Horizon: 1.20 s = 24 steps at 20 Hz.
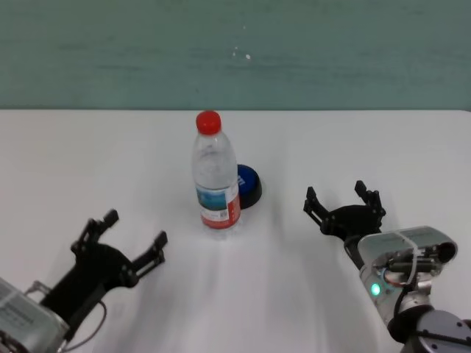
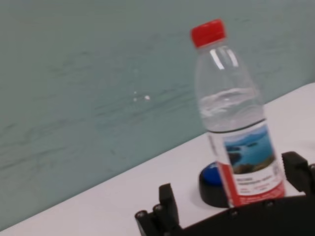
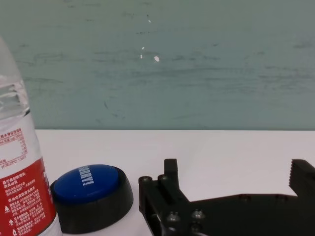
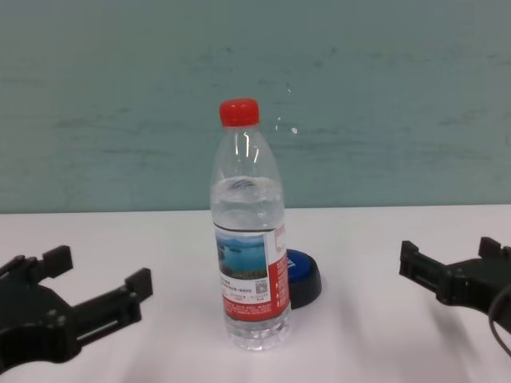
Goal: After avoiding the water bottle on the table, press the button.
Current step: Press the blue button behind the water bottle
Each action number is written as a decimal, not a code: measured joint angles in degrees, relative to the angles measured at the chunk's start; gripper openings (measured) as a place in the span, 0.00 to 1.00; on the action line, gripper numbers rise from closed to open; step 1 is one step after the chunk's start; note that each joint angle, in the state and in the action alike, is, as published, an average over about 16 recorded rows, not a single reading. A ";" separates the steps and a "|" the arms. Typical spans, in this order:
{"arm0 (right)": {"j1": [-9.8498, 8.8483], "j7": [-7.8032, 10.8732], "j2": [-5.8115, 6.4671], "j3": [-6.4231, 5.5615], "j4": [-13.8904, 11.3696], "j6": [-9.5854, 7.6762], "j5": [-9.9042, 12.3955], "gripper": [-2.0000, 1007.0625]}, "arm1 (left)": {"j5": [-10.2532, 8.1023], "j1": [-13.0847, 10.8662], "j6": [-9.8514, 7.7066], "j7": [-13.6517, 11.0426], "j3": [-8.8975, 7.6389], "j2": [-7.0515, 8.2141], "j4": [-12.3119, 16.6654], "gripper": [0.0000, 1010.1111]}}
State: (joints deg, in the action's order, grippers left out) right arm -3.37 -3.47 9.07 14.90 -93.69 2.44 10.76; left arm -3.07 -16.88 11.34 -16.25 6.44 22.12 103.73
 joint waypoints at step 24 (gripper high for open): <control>0.00 0.00 0.00 0.00 0.00 0.00 0.00 1.00 | -4.50 17.03 2.87 -4.85 -0.05 0.49 -21.14 0.99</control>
State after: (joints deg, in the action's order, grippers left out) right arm -3.37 -3.47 9.07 14.90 -93.69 2.44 10.76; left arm -7.58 0.15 14.21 -21.10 6.39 22.61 82.59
